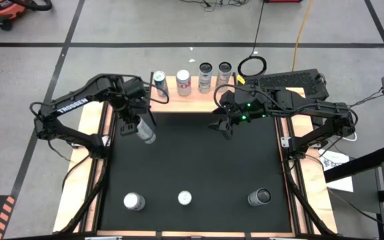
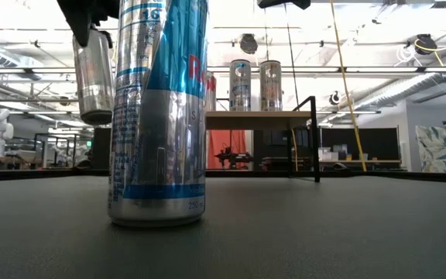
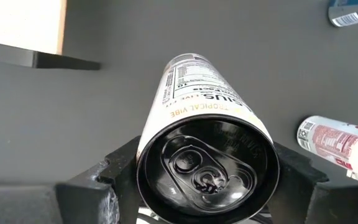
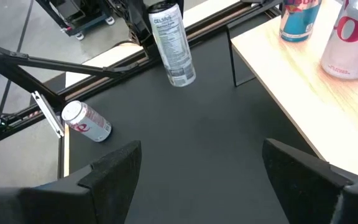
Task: Place canned beverage on shelf
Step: Put the white yellow soda can on the shelf aligned with the other white yellow soda can
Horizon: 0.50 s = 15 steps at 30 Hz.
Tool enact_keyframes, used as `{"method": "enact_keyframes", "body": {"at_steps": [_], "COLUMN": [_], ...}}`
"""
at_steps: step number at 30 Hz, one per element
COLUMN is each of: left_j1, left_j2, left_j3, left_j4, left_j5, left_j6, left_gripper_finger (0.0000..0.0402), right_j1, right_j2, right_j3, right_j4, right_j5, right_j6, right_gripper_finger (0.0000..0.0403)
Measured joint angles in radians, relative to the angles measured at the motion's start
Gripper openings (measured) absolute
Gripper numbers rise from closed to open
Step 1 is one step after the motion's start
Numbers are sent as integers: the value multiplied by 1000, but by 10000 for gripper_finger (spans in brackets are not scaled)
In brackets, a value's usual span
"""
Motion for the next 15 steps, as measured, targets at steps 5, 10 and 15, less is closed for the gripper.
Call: {"method": "enact_keyframes", "body": {"at_steps": [5,10,15], "left_j1": [-14,-14,-14], "left_j2": [0,0,10], "left_j3": [0,0,0], "left_j4": [0,17,20], "left_j5": [0,0,1], "left_j6": [0,0,0], "left_gripper_finger": [251,251,251], "right_j1": [-2,-2,-2], "right_j2": [0,0,0], "right_j3": [0,0,0], "right_j4": [31,59,85], "right_j5": [0,0,3], "right_j6": [-13,-29,-51], "right_gripper_finger": [315,315,315]}}
